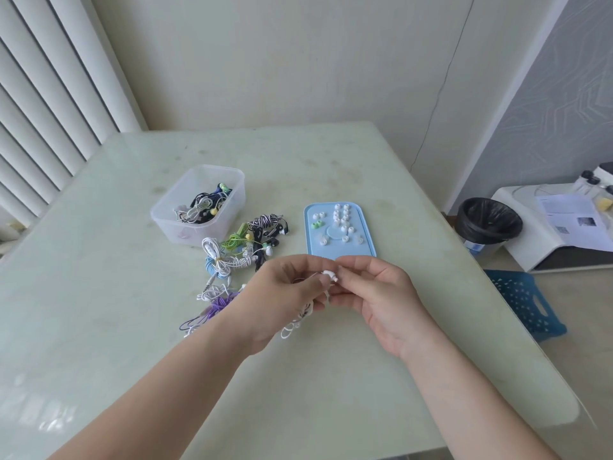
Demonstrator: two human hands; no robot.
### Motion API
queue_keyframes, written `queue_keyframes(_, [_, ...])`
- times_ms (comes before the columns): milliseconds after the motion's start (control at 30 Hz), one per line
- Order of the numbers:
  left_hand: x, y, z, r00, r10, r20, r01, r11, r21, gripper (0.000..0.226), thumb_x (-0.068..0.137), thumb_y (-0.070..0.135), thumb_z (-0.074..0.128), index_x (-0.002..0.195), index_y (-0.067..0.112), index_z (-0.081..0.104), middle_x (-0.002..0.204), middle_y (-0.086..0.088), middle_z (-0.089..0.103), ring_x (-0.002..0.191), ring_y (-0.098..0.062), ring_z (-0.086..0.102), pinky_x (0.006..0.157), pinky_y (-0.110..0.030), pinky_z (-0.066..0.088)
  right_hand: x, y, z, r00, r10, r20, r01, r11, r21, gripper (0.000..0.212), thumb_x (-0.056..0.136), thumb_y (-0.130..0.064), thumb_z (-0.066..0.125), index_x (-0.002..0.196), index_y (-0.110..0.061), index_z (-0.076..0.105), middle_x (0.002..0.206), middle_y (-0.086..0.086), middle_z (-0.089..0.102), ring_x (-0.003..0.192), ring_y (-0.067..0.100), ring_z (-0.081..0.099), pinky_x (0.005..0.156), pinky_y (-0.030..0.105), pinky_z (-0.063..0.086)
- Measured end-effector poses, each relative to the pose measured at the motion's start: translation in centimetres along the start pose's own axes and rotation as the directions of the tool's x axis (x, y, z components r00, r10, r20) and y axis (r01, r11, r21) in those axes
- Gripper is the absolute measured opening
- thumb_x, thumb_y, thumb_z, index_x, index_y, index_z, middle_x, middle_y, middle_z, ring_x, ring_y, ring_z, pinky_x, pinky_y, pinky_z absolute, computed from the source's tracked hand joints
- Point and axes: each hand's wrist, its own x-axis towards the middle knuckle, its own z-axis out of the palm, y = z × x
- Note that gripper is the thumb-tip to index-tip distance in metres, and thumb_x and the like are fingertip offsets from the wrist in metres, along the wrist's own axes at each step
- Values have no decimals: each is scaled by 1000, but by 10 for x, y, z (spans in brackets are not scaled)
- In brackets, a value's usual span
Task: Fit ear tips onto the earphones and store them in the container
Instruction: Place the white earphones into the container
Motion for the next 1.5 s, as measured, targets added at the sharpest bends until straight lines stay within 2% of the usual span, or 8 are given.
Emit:
queue_keyframes(200, [3,-4,-7,993,-56,-104,38,986,-164,8,94,4,72,101,2,77,84,-15,72,78,-25,69,78,-37,61,1,1,-3,1000,5,-18,-4,999,43,20,89,5,71,108,3,73,85,18,71,76,28,68,72,35,61])
queue_keyframes(567, [7,-3,-2,985,6,-173,-23,995,-94,8,90,14,80,96,9,78,85,-16,75,76,-30,65,76,-39,64,0,-12,-14,1000,-15,-11,15,997,81,29,77,-5,79,103,6,72,86,21,73,77,29,71,71,33,61])
queue_keyframes(700, [14,1,8,986,55,-157,-61,998,-32,12,95,20,76,102,10,73,95,-16,76,78,-27,72,76,-50,64,5,-18,-16,1000,-26,15,27,998,-64,12,85,-3,76,96,1,76,84,19,73,72,27,67,67,34,59])
queue_keyframes(1000, [33,-14,24,971,67,-231,-101,985,-141,7,100,8,66,104,2,69,86,-12,72,73,-19,68,64,-29,54,22,-31,-20,989,-118,90,146,875,-461,4,89,-16,78,86,-15,82,68,6,67,62,16,58,57,30,49])
queue_keyframes(1067, [35,-20,27,969,35,-246,-83,979,-187,5,100,6,65,103,2,68,81,-9,70,69,-18,65,62,-27,53,35,-36,-21,987,-145,63,154,787,-597,8,91,-19,76,85,-19,81,69,-2,69,60,10,59,57,26,48])
queue_keyframes(1167, [40,-24,26,959,7,-283,-73,973,-221,5,100,5,66,103,2,68,80,-6,71,67,-16,66,62,-25,55,69,-41,-20,946,-320,55,209,469,-858,12,91,-21,72,81,-24,77,72,-7,70,60,3,57,62,24,49])
queue_keyframes(1300, [45,-25,20,949,-1,-315,-96,952,-292,8,99,5,67,105,0,68,79,-7,71,71,-19,68,69,-29,58,100,-41,-12,932,-323,163,202,93,-975,14,95,-21,61,84,-22,71,89,-6,55,82,20,59,66,32,47])
queue_keyframes(1500, [43,-26,18,950,-7,-312,-128,902,-411,11,98,6,67,106,-2,68,79,-6,69,71,-19,67,67,-28,57,103,-41,-8,916,-329,230,222,-64,-973,14,94,-20,62,82,-21,69,88,-6,49,82,22,56,60,29,38])
